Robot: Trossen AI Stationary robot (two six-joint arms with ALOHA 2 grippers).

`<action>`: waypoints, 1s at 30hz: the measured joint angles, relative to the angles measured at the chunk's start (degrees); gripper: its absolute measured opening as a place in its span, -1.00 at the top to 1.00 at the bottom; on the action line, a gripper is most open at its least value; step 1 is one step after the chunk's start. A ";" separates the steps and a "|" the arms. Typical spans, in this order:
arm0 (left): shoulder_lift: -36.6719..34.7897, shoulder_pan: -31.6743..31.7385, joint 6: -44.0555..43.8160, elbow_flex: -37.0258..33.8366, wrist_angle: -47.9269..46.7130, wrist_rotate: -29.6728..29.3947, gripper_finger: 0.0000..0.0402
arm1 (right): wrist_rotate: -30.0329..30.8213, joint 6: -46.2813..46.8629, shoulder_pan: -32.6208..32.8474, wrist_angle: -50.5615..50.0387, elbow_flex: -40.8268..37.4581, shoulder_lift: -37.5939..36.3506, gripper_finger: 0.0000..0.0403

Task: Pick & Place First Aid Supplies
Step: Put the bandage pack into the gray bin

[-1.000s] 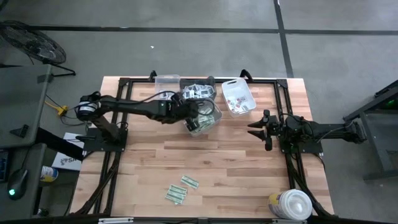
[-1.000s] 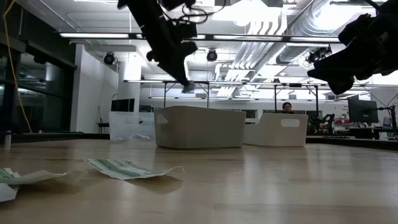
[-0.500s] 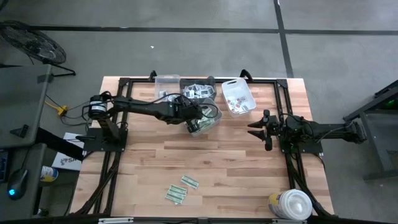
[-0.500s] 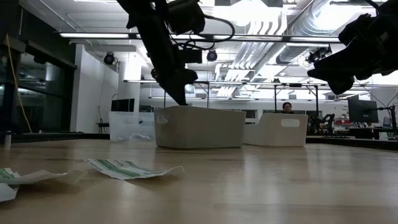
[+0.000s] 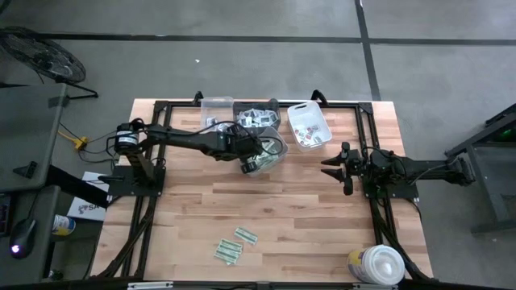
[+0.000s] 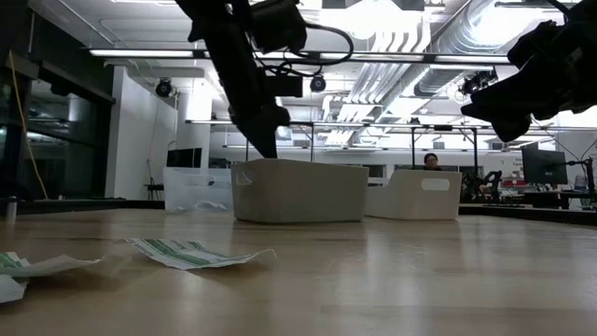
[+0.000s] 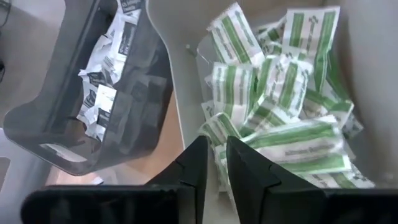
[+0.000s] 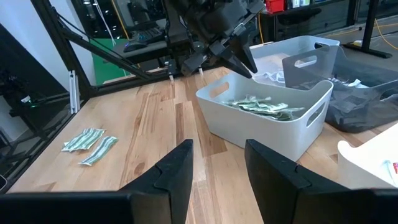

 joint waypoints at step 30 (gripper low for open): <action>-5.99 -22.60 41.66 0.00 -11.94 21.07 0.69 | 0.01 0.00 -0.01 0.00 0.00 0.00 0.31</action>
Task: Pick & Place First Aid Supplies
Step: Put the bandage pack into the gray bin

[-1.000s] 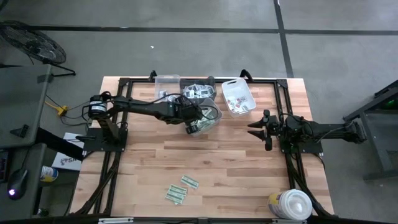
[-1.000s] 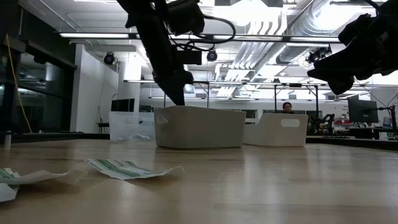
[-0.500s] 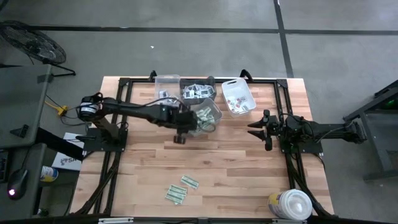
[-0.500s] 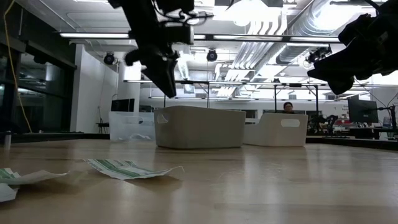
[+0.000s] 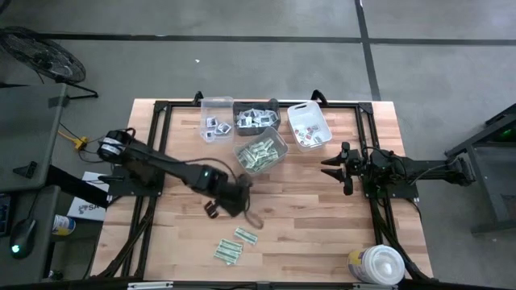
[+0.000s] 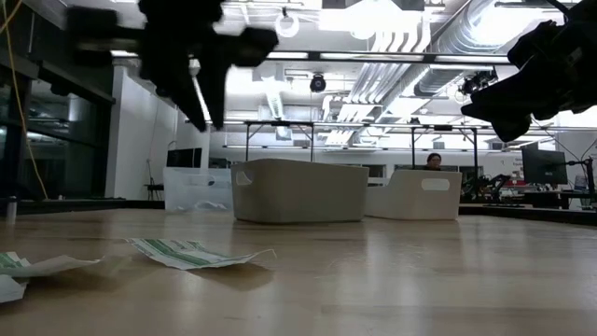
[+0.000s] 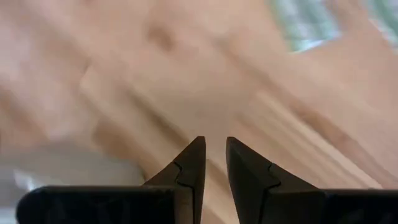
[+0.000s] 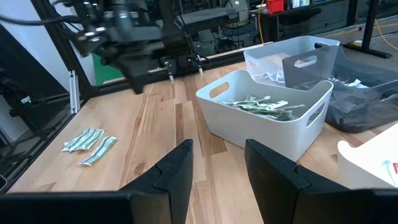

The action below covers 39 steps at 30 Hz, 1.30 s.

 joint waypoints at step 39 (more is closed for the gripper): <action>12.12 -9.51 56.39 -0.01 8.37 11.70 0.16 | -0.01 0.00 0.02 0.00 0.00 -0.02 0.31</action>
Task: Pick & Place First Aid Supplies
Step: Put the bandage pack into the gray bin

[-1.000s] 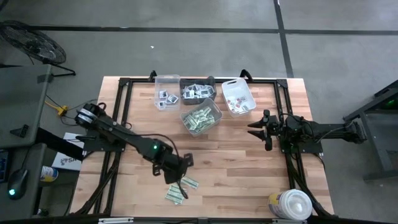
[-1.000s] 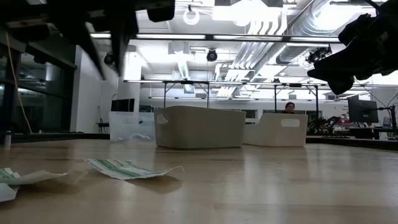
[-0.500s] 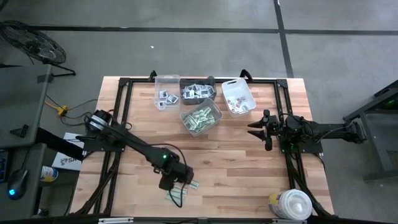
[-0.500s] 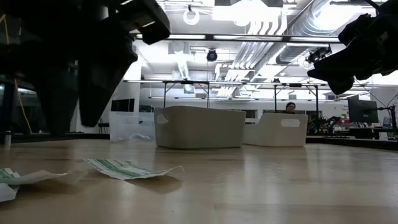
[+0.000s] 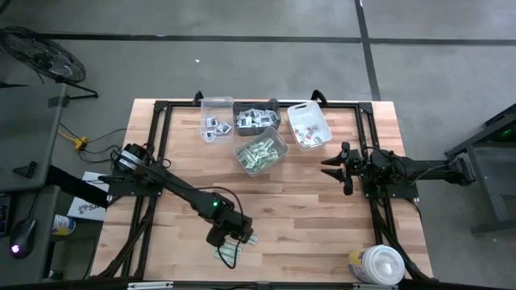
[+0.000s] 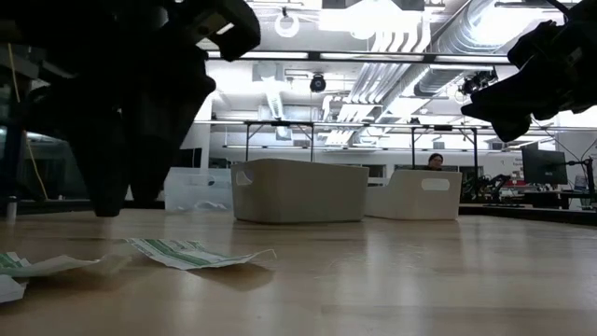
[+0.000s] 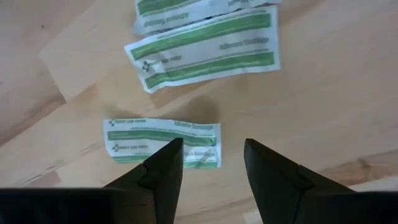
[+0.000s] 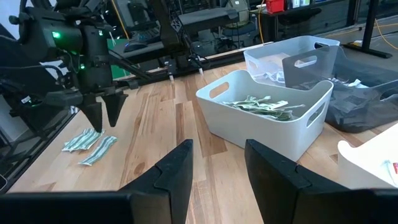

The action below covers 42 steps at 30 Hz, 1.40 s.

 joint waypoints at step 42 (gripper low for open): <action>9.52 2.07 -5.47 0.38 -0.49 0.58 0.73 | 0.00 0.00 0.00 -0.02 0.00 0.44 0.31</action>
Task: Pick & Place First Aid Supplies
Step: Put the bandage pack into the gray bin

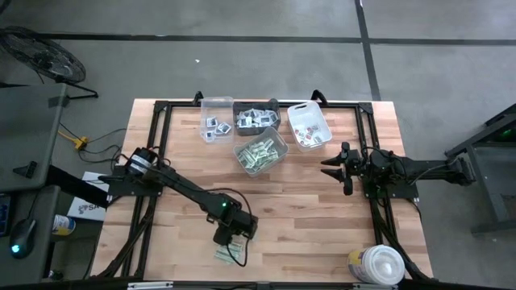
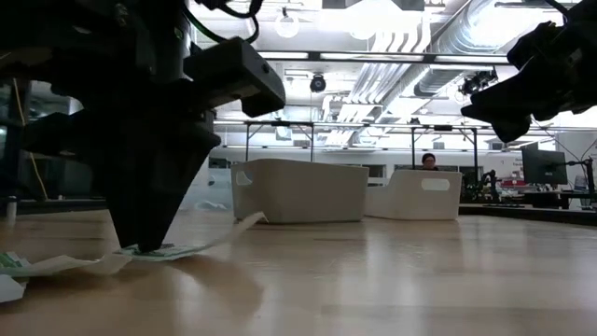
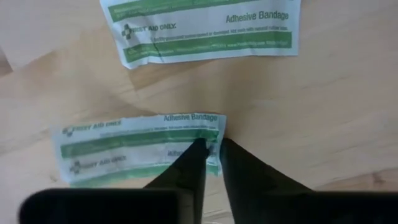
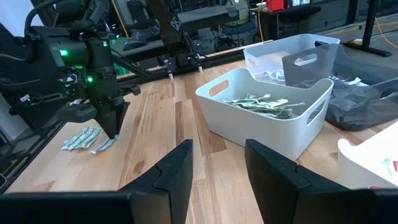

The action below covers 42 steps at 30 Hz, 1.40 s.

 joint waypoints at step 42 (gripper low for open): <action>-4.29 0.31 -11.64 12.67 -13.58 -6.57 1.00 | 0.00 0.00 -0.02 -0.09 0.00 0.00 0.31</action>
